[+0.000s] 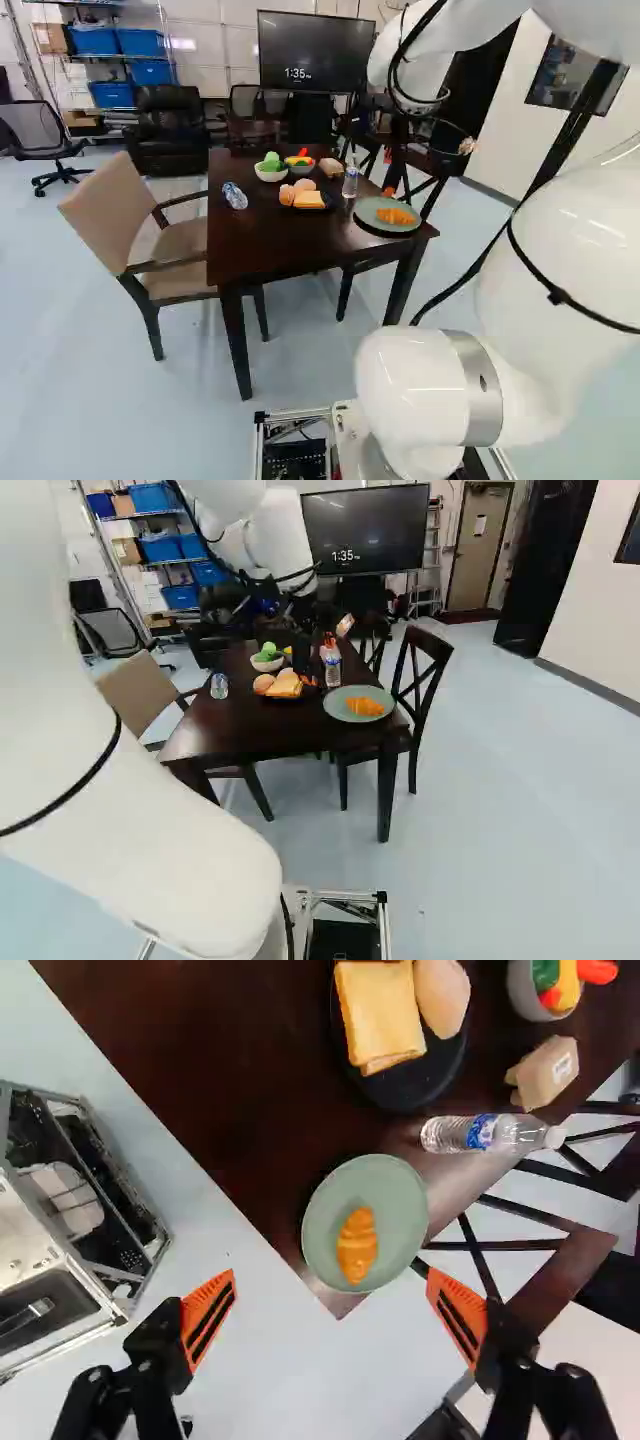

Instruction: Move the croissant to the empty plate

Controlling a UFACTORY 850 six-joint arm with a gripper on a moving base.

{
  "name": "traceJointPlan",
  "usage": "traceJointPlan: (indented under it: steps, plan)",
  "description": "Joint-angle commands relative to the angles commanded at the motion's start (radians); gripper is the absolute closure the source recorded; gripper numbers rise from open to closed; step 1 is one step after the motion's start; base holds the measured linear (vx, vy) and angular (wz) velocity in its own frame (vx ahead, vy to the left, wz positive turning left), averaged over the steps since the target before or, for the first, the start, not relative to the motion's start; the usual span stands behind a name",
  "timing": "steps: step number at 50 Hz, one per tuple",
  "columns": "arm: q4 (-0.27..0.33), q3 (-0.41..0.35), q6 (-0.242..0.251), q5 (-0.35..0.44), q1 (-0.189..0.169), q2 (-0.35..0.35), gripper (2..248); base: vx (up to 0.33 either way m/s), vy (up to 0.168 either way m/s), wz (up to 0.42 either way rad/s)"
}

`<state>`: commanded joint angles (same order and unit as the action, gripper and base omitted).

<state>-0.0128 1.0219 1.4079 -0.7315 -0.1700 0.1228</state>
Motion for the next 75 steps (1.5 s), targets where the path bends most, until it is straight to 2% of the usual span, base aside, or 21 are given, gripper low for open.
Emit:
traceJointPlan:
  steps: [19, 40, 53, 75]
  plan:
    - [-0.174, -0.010, 0.000, -0.001, 0.030, 0.032, 3, 0.000, 0.000, 0.000]
    - [-0.392, -0.037, 0.000, -0.013, 0.030, 0.062, 3, 0.000, 0.000, 0.000]
    - [-0.501, -0.056, 0.000, -0.021, 0.028, 0.083, 3, 0.000, 0.000, 0.000]
    - [-0.511, -0.062, -0.002, -0.020, 0.028, 0.089, 3, 0.000, 0.000, 0.000]
